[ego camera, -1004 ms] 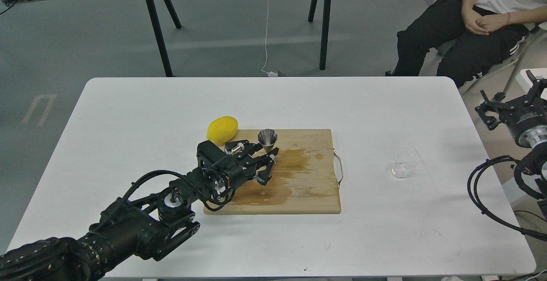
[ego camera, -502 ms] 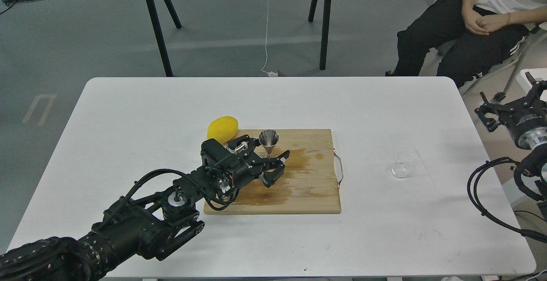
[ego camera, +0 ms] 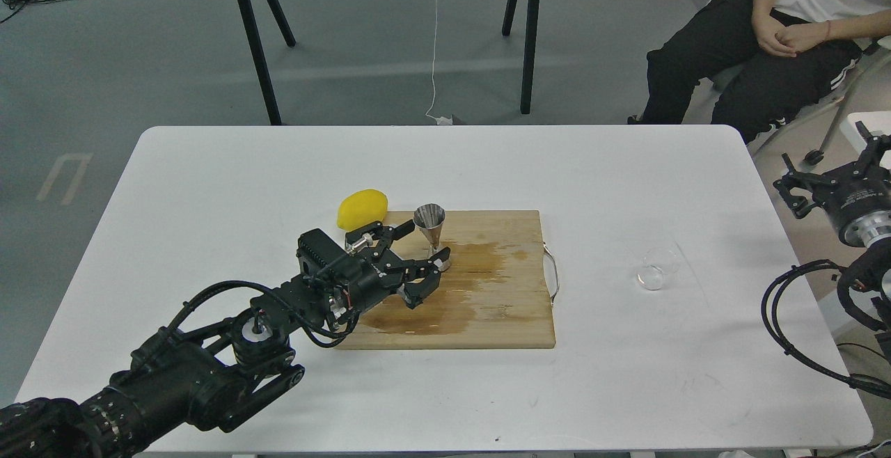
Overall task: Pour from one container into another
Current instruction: 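Set the jigger upright on the board and open the left gripper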
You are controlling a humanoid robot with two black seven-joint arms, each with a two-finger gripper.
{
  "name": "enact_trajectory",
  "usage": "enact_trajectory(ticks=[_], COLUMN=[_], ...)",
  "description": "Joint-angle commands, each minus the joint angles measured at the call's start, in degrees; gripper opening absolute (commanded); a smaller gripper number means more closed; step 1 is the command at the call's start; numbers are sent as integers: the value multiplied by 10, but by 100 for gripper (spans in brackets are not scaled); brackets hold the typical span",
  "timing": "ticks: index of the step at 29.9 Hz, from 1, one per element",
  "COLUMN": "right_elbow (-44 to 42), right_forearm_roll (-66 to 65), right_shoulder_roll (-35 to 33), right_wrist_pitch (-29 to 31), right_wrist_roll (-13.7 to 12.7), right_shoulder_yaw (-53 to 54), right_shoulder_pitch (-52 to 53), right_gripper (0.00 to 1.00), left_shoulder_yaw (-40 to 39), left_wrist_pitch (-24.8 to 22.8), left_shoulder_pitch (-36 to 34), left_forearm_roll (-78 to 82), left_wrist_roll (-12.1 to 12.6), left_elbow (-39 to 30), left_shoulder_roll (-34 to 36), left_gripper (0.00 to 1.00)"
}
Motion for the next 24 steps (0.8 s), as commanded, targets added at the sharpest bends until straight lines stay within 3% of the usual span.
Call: enact_trajectory(ticks=[1,15,24], right_elbow=[1,0,0], right_forearm_roll=[0,0,0], right_shoulder_roll=[1,-4,-4], right_wrist_pitch=[0,0,0], right_wrist_roll=[0,0,0], right_shoulder_yaw=[0,0,1], right_shoulder_pitch=[1,0,-3], right_gripper=[100,100,100], left_shoulder_yaw=[-2,-2,-6], left_wrist_pitch=[-1,4,5], left_shoulder_pitch=[-1,-1,33], left_forearm_roll=[0,0,0], left_wrist_roll=[0,-1,-1], left_elbow=[0,-9,-102], left_shoulder_roll=[-2,14,107], left_gripper=[76,76,77])
